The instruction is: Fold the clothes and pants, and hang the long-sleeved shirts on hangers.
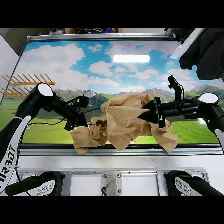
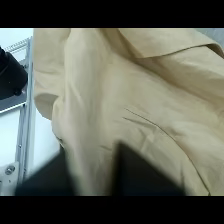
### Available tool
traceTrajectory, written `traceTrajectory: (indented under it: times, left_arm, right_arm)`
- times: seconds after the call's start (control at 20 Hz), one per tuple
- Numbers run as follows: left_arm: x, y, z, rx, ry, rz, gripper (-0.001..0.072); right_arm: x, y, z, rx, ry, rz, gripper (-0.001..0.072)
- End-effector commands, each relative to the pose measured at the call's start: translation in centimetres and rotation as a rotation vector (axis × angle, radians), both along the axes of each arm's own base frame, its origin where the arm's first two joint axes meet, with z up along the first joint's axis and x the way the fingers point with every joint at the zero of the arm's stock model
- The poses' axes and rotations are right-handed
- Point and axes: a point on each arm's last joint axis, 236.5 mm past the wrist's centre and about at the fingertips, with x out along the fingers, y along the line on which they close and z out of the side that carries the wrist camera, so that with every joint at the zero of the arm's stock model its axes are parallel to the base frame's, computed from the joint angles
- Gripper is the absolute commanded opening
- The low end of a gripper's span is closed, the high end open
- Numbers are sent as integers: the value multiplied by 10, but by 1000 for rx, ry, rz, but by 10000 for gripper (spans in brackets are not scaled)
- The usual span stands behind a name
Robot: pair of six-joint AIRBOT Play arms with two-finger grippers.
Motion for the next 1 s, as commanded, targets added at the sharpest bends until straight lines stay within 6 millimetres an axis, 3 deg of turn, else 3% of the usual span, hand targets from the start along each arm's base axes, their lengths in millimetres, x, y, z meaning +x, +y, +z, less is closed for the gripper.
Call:
traceTrajectory:
  times: [0.0,0.3,0.95]
  left_arm:
    - [0,0,0,0,-2,-2,14]
    - [-2,0,1,-1,6,-7,14]
    - [-1,0,0,12,29,30,15]
  right_arm:
    - [0,0,0,-5,-99,34,14]
    - [9,-1,-4,-46,-420,100,15]
    - [13,-2,-4,-49,-425,87,13]
